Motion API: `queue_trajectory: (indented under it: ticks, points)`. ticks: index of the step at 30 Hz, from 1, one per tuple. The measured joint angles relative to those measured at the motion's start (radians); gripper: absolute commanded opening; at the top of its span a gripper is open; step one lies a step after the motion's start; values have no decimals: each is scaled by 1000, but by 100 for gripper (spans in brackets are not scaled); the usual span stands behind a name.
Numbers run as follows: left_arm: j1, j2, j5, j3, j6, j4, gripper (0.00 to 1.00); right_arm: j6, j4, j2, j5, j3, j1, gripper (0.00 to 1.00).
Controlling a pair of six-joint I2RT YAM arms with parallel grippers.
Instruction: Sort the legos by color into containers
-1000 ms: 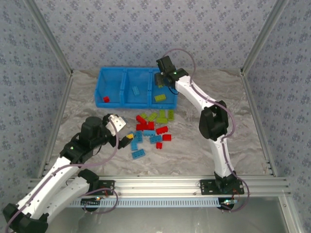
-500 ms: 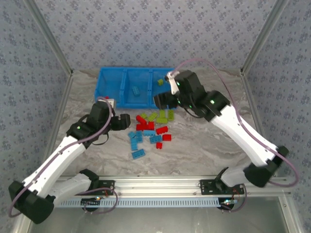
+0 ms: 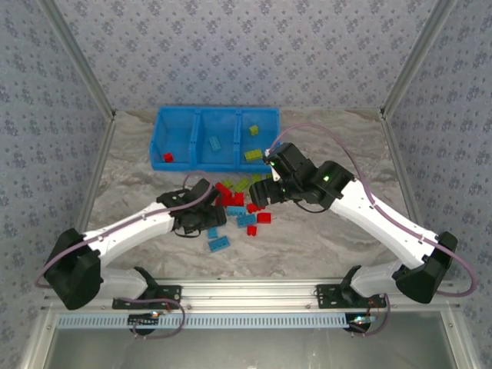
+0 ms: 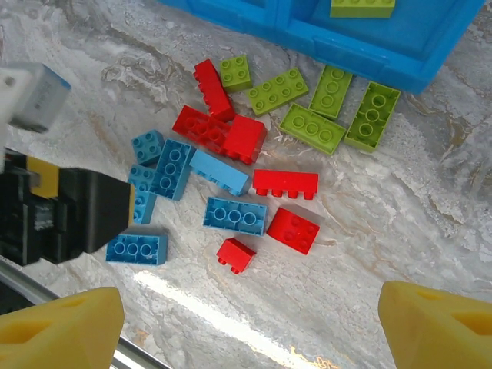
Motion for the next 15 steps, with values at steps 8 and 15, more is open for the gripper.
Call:
queue_trajectory:
  ticks: [8,15]
  points:
    - [-10,13,-104,-9,42,50,72,18,0,15,15,0,-7,89]
    - [141,170,-81,100,132,187,75,23,0,24,20,0,-7,89]
